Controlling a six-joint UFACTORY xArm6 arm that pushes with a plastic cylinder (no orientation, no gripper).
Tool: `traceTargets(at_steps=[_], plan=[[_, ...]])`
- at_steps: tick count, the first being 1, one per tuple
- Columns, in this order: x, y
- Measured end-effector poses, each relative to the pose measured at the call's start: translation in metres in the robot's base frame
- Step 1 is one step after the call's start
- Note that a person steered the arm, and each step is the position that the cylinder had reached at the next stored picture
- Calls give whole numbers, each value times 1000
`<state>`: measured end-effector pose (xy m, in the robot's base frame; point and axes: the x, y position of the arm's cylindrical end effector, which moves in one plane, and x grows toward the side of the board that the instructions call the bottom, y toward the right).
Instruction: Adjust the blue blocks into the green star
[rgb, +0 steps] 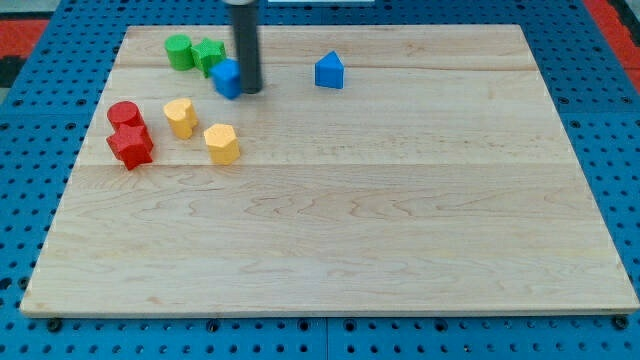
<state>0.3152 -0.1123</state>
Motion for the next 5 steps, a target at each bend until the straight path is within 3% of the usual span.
traceTargets(at_steps=[1, 2, 3, 4, 5], plan=[[2, 38], [10, 151], [-8, 208], [-23, 110], [-37, 53]])
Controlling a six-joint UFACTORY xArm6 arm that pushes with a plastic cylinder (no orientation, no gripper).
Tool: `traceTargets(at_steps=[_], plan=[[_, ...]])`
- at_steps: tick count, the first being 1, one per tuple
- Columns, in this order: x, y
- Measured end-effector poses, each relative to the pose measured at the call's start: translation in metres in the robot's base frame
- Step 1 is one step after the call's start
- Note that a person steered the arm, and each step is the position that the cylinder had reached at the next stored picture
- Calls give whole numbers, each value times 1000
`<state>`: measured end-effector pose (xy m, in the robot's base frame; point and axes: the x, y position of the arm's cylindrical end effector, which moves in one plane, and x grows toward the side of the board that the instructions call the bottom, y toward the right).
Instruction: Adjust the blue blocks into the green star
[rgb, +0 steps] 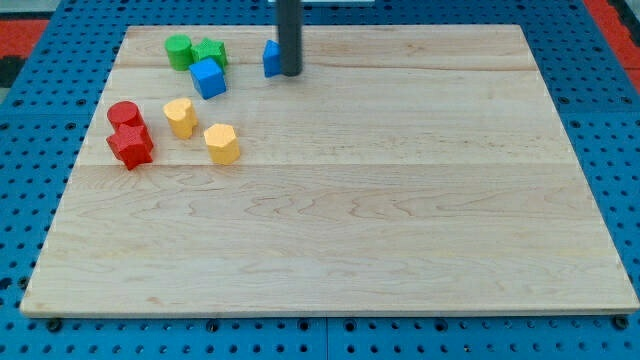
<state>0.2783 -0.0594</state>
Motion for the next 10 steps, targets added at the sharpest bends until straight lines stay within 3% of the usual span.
traceTargets(at_steps=[2, 3, 5, 6, 7, 8, 9, 10], plan=[[-28, 38], [-37, -3], [-17, -37], [9, 39], [22, -24], [14, -38], [38, -18], [83, -46]])
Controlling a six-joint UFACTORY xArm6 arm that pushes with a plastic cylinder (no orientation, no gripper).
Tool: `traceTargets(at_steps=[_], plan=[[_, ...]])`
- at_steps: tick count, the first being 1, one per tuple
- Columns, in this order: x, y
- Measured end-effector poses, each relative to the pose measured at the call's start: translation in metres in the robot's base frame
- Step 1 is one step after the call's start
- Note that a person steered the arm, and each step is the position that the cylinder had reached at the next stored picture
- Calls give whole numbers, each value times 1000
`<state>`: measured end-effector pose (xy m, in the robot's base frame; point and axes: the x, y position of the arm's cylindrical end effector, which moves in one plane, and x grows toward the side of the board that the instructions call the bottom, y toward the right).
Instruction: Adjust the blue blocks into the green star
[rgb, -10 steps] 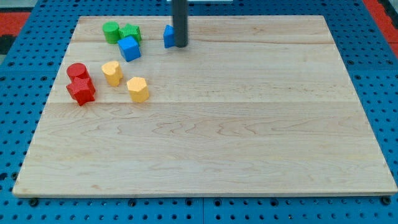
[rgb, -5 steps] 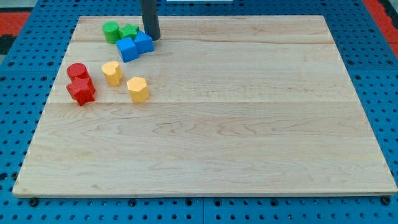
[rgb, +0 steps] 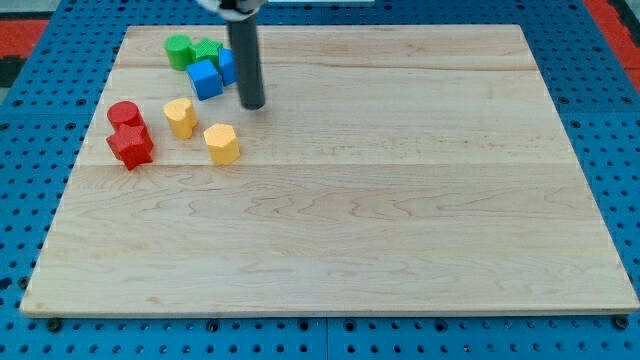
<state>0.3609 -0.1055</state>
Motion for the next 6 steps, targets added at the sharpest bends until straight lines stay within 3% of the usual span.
traceTargets(at_steps=[1, 6], plan=[[-9, -28], [-77, -14]])
